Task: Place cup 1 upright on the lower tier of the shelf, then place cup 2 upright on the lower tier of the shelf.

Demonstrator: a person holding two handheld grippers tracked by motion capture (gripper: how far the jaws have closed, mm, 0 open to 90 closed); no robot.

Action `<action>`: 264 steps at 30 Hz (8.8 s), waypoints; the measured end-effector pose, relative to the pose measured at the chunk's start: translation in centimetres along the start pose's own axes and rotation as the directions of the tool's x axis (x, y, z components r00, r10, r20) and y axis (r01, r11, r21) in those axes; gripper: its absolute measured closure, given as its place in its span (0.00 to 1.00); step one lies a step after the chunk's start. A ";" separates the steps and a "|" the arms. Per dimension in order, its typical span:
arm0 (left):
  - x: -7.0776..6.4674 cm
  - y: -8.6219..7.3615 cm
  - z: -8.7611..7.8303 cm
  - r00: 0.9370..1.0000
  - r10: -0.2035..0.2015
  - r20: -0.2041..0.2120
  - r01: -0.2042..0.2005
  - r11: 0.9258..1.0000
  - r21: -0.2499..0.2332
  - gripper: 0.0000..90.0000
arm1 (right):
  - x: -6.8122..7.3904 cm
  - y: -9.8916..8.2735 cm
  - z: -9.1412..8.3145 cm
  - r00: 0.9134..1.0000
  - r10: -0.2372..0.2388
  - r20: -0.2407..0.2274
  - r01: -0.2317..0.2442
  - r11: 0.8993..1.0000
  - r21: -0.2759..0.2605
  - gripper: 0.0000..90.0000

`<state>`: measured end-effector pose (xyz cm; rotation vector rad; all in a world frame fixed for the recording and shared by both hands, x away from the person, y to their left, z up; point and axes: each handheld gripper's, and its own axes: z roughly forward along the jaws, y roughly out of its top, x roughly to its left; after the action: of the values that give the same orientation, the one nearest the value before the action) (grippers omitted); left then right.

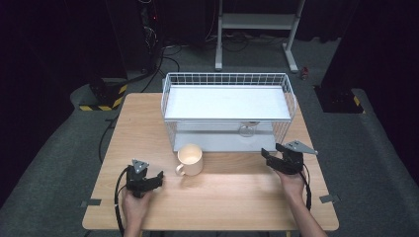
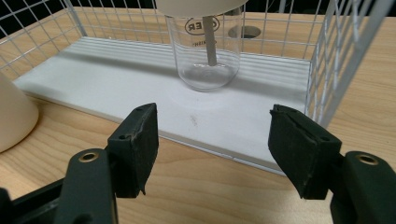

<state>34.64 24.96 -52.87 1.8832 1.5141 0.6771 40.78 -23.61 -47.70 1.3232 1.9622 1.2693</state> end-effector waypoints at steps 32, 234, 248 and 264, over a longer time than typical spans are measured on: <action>0.0 0.0 0.0 1.000 -0.005 -0.001 0.005 1.000 -0.001 0.22 | -1.3 -4.2 -3.4 0.999 -0.029 0.015 0.028 0.999 0.039 0.36; -13.3 12.9 6.8 0.977 0.163 0.137 -0.138 0.975 -0.175 0.10 | -1.9 -6.5 -2.7 0.991 -0.117 0.068 0.094 0.958 0.271 0.25; -12.9 13.0 6.6 0.975 0.156 0.160 -0.129 0.978 -0.164 0.07 | -1.9 -6.5 -2.7 0.991 -0.116 0.068 0.093 0.958 0.271 0.25; -12.3 11.9 5.5 0.971 0.180 0.159 -0.158 0.977 -0.144 0.11 | -1.9 -6.5 -2.7 0.991 -0.116 0.068 0.093 0.958 0.271 0.25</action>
<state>43.84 10.31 -47.98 1.9315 1.1828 0.6552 36.48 -27.21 -52.35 1.3507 2.1700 0.9091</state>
